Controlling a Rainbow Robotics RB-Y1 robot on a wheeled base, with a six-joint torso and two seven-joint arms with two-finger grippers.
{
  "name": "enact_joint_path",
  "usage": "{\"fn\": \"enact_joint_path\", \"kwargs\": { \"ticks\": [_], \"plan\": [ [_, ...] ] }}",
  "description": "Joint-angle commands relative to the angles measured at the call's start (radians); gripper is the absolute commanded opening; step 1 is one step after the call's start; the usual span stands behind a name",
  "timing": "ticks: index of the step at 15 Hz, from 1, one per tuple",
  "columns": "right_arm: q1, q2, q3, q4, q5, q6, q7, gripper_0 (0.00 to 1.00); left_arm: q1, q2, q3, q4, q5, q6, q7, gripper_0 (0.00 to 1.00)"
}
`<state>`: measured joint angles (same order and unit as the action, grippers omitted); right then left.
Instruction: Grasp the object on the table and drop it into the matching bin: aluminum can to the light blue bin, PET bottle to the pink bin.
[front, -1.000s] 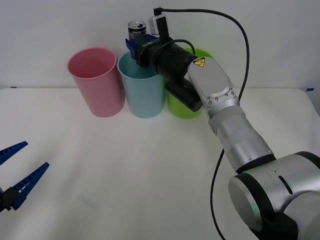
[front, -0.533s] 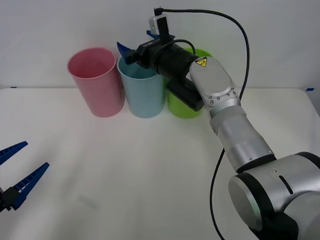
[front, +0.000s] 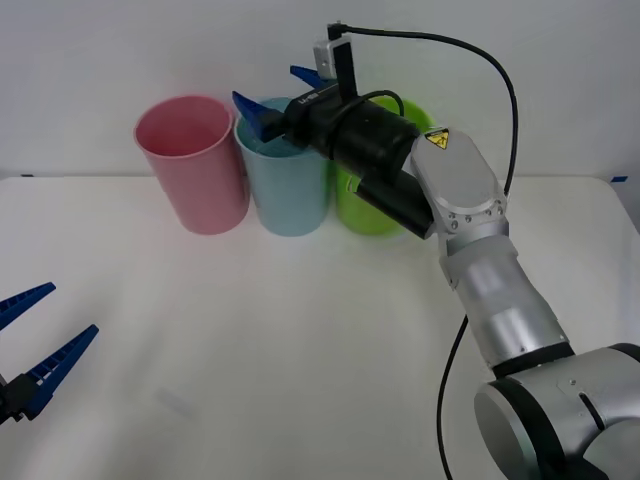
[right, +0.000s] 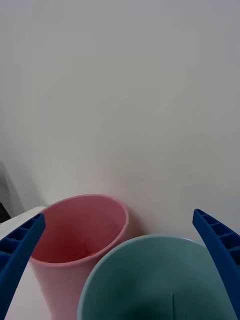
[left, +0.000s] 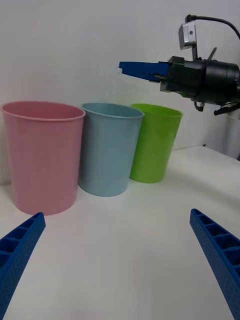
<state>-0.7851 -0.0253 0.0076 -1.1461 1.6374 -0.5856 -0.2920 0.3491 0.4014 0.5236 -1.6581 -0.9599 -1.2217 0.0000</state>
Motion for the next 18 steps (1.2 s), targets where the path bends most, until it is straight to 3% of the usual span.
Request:
{"fn": "enact_joint_path", "kwargs": {
  "ticks": [1, 6, 12, 15, 18],
  "plan": [
    [0.096, -0.056, 0.043, -0.138, -0.030, -0.033, -0.013, 1.00, 0.000, 0.000, 0.000, 0.000, 0.000, 0.000, 0.000, 1.00],
    [0.322, -0.194, 0.146, -0.400, -0.079, -0.029, -0.044, 1.00, 0.000, 0.000, 0.000, 0.000, 0.000, 0.000, 0.000, 1.00],
    [0.596, -0.300, 0.149, -0.609, -0.113, -0.033, 0.005, 1.00, 0.000, 0.000, 0.000, 0.000, 0.000, 0.000, 0.000, 1.00],
    [0.708, -0.331, 0.120, -0.652, -0.163, -0.045, 0.134, 1.00, 0.000, 0.000, 0.000, 0.000, 0.000, 0.000, 0.000, 1.00],
    [0.781, -0.326, 0.051, -0.661, -0.185, -0.129, 0.231, 1.00, 0.000, 0.000, 0.000, 0.000, 0.000, 0.000, 0.000, 1.00]
  ]
}}
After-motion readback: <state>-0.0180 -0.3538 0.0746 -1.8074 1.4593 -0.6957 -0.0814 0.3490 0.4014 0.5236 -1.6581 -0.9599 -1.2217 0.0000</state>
